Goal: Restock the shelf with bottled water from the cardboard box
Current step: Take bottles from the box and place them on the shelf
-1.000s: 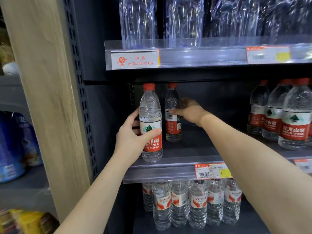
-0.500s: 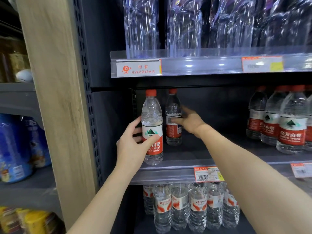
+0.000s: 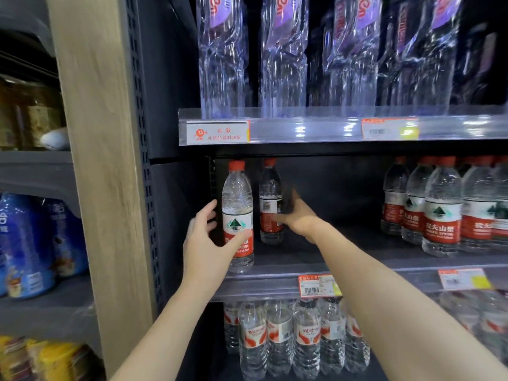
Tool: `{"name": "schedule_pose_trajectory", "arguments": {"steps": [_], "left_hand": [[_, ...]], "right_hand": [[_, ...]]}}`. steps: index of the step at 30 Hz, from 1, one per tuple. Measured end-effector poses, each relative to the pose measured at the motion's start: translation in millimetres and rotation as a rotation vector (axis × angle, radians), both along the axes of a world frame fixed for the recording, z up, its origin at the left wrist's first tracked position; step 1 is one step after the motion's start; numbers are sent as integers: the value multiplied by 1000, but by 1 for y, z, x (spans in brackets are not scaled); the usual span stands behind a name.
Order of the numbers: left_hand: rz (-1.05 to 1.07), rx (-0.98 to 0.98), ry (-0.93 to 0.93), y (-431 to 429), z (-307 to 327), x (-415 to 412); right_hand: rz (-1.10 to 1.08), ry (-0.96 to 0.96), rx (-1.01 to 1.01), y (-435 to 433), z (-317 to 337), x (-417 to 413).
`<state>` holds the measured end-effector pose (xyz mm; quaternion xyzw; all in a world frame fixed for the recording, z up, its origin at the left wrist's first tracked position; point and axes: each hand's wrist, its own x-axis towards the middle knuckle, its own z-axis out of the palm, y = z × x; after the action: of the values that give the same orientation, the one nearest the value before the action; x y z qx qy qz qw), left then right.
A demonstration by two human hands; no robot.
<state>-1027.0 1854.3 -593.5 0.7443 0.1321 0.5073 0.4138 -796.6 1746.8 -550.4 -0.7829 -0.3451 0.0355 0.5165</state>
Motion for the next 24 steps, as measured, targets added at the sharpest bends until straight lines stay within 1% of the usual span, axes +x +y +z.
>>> {"name": "schedule_pose_trajectory", "arguments": {"steps": [2,5,6,8,11,13,15,19,21,24], "left_hand": [[63,158,-19,-13,2,-7],[77,463,2,-49,3,-13],[63,535,46,-63,3,-12],[23,624,214,-89,2,-6],[-5,670,445,-120,-1,10],[-25,676,523,-135,-6,26],[-16,697,600,-145,-11,46],[-30,757,748,-156,-9,73],[-101,762,793,-169,-3,76],[-209,751,887,-195,18,72]], "right_hand": [[-48,-47,-67,-13,-3,-8],[-134,-250,-257,-40,-7,-27],[-168,-314,-296,-51,-8,-35],[-214,-412,-339,-78,-10,-52],[-259,-543,-440,-121,-15,-72],[-289,-606,-535,-149,-17,-70],[-325,-628,-623,-175,-15,-60],[-382,-592,-681,-217,4,-36],[-396,-572,-705,-237,16,-35],[-381,-477,-772,-268,36,-45]]}}
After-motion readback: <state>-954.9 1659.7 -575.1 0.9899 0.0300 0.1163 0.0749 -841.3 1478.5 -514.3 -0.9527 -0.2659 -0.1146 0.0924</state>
